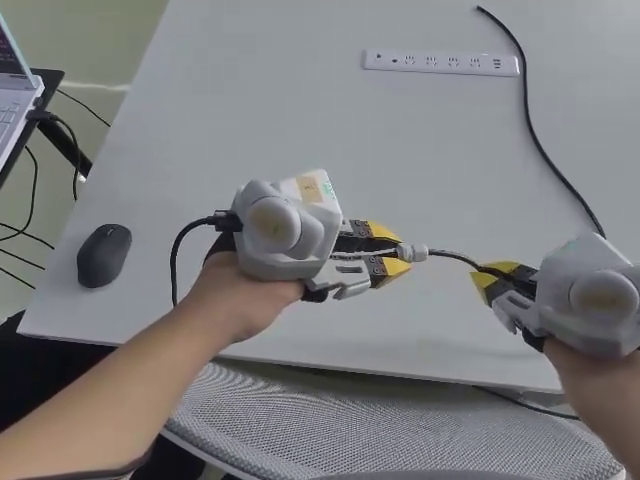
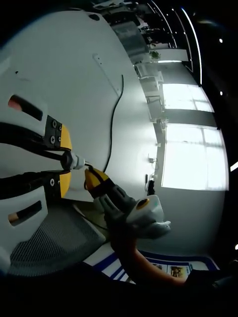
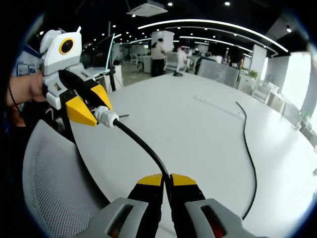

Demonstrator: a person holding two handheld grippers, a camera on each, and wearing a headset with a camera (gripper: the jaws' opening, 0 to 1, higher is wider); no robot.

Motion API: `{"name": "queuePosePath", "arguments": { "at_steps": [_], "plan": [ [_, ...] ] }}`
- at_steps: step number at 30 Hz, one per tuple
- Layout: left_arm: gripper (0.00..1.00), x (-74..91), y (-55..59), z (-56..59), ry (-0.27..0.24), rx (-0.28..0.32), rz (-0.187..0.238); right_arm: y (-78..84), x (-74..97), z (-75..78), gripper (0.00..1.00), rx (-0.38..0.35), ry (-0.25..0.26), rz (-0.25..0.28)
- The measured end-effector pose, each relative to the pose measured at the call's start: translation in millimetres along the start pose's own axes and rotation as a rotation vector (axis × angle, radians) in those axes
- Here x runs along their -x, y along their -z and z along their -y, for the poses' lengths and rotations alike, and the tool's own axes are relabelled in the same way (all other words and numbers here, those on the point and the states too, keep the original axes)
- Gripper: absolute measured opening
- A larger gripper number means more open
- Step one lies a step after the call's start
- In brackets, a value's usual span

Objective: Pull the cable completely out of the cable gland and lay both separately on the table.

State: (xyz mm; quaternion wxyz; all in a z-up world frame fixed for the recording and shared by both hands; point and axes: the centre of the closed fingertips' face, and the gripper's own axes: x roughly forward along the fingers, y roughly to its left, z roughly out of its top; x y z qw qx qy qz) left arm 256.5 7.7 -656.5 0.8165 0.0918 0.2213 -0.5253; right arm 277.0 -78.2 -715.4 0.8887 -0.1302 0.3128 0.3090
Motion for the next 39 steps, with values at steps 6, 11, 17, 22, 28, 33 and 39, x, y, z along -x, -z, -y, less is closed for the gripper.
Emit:
{"name": "queuePosePath", "arguments": {
  "at_steps": [6, 11, 17, 22, 28, 33, 39],
  "plan": [
    [0.15, -1.0, 0.1, -0.8, -0.005, 0.003, 0.001, 6.0, 0.2, 8.0, 0.0, -0.031, 0.026, 0.002],
    [0.15, -3.8, 0.9, -0.1, -0.008, -0.001, -0.002, 11.1, -2.2, 7.9, 0.0, -0.043, 0.027, -0.009],
    [0.15, -4.8, 2.2, -1.9, -0.011, 0.003, -0.006, 12.4, -2.6, 6.7, 0.0, -0.045, 0.018, -0.013],
    [0.15, -3.9, 1.5, -6.7, -0.018, 0.004, -0.004, 9.2, -2.5, 6.8, 0.0, -0.005, 0.015, -0.009],
    [0.15, -1.5, 1.3, -11.1, -0.022, 0.0, -0.001, 3.1, -0.2, 7.9, 0.0, 0.012, 0.013, 0.009],
    [0.15, 0.1, 2.7, -12.4, -0.021, 0.017, -0.007, -1.7, 1.4, 7.2, 0.0, 0.069, 0.016, 0.009],
    [0.15, 2.0, 3.9, -13.3, -0.018, 0.028, -0.016, -3.3, 2.4, 5.8, 0.01, 0.097, 0.014, 0.003]
  ]
}}
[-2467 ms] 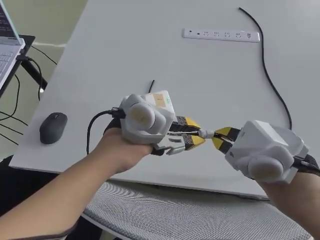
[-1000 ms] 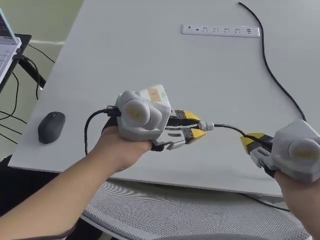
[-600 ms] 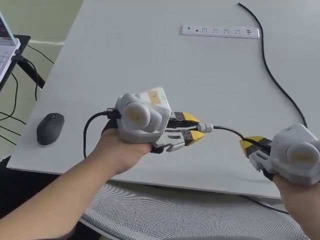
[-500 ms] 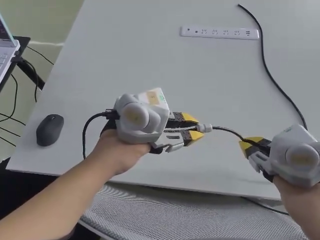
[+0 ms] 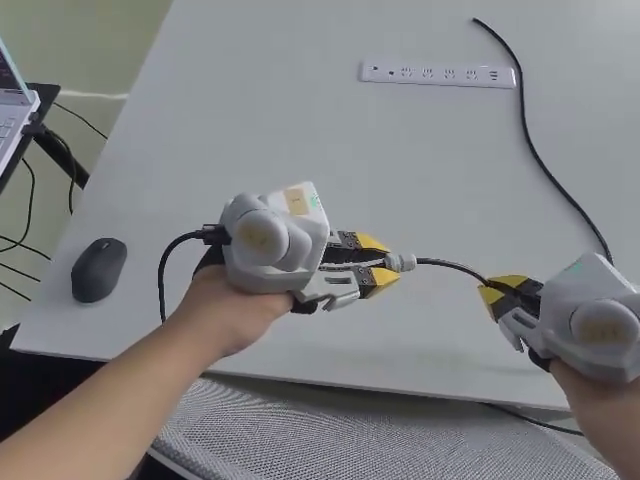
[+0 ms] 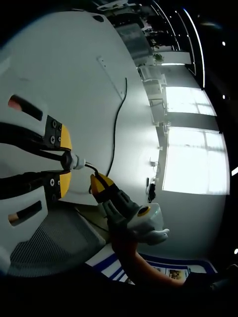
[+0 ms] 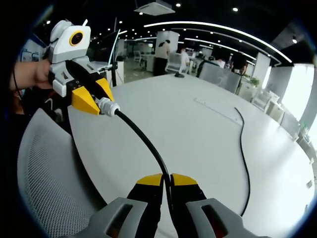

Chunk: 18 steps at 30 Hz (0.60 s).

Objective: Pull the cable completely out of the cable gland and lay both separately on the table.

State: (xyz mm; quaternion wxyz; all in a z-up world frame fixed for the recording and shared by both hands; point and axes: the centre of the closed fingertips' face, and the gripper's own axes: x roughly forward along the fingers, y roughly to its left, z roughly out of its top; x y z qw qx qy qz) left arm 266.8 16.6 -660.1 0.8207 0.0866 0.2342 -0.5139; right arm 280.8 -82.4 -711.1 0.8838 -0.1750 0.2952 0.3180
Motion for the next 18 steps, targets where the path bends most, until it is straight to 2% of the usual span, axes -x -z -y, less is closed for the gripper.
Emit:
{"name": "queuePosePath", "arguments": {
  "at_steps": [2, 3, 6, 10, 13, 16, 18],
  "plan": [
    [0.15, 0.6, -0.2, -0.1, 0.001, -0.003, 0.001, -0.2, 0.7, -1.6, 0.02, 0.014, -0.004, -0.005],
    [0.15, 0.9, 0.3, -0.1, 0.002, -0.003, -0.001, -1.9, 1.9, -2.3, 0.06, 0.02, -0.002, -0.003],
    [0.15, 1.3, 2.0, 0.5, 0.003, -0.007, -0.006, -12.4, 6.1, -6.4, 0.13, 0.038, -0.014, 0.011],
    [0.15, 1.7, 3.3, 2.0, 0.005, -0.004, -0.005, -30.1, 9.2, -16.2, 0.15, 0.16, -0.032, 0.03],
    [0.15, 1.5, 5.5, 3.0, 0.006, -0.01, -0.011, -42.6, 8.9, -32.0, 0.13, 0.273, -0.069, 0.032],
    [0.15, 1.3, 6.5, 3.5, 0.007, -0.014, -0.015, -52.9, 7.0, -42.5, 0.12, 0.404, -0.071, 0.043],
    [0.15, 0.9, 6.9, 3.6, 0.008, -0.015, -0.017, -53.7, 4.0, -50.0, 0.12, 0.416, -0.09, 0.035]
  ]
}}
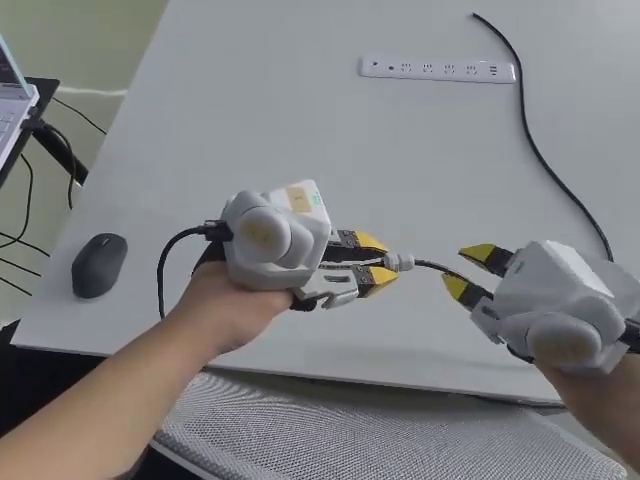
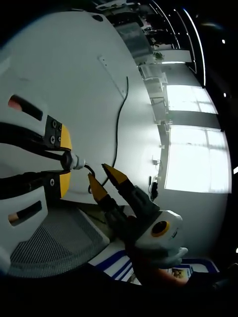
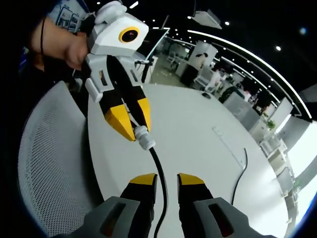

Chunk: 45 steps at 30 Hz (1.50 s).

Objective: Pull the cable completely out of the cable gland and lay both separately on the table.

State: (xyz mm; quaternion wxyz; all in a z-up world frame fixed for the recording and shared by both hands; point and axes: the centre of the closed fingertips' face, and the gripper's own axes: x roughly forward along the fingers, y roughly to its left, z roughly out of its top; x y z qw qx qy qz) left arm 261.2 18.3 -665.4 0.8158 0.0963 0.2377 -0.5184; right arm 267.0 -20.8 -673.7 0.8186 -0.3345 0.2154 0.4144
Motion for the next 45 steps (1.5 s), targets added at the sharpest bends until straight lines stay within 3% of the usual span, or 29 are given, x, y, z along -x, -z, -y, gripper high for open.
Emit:
{"name": "queuePosePath", "arguments": {
  "at_steps": [11, 21, 34, 45],
  "plan": [
    [0.15, -3.2, 1.3, 3.1, 0.015, -0.016, -0.01, -8.6, -10.3, -7.7, 0.09, 0.074, -0.03, 0.007],
    [0.15, -7.9, 0.8, 7.9, 0.025, -0.031, -0.019, -7.8, -11.3, -13.4, 0.01, 0.088, -0.059, 0.013],
    [0.15, -10.9, -3.1, 6.0, 0.022, -0.025, -0.007, 2.0, -10.4, -4.8, 0.0, -0.006, -0.031, 0.003],
    [0.15, -8.2, -6.2, 2.3, 0.016, -0.02, 0.004, 19.6, -8.4, 8.5, 0.0, -0.166, 0.015, -0.006]
  ]
}}
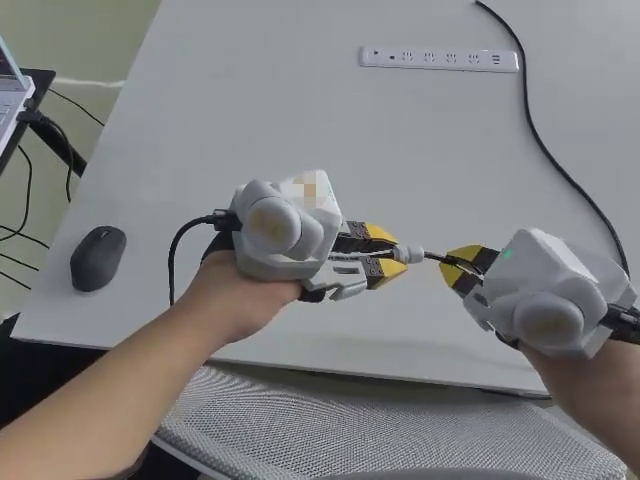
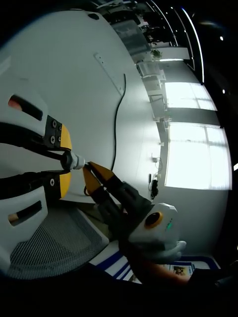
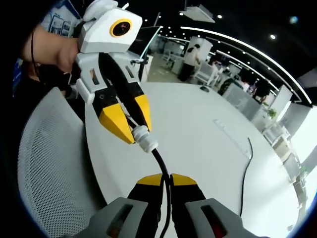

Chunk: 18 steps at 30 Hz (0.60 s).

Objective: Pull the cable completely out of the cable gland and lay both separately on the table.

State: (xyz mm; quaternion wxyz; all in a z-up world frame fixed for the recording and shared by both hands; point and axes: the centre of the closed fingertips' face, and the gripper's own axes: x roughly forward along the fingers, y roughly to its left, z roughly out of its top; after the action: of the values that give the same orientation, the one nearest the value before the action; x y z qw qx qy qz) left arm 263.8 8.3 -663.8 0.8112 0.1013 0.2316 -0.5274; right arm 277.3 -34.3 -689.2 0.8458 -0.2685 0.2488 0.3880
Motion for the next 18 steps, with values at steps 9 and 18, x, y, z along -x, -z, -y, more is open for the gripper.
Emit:
{"name": "queuePosePath", "arguments": {
  "at_steps": [9, 18],
  "plan": [
    [0.15, 1.2, -1.2, -0.7, -0.004, 0.002, 0.003, 17.6, 0.1, 11.7, 0.0, -0.151, 0.035, -0.014],
    [0.15, 1.6, -0.1, -1.0, -0.006, 0.0, -0.002, 40.8, -2.7, 19.9, 0.0, -0.266, 0.057, -0.04]
  ]
}}
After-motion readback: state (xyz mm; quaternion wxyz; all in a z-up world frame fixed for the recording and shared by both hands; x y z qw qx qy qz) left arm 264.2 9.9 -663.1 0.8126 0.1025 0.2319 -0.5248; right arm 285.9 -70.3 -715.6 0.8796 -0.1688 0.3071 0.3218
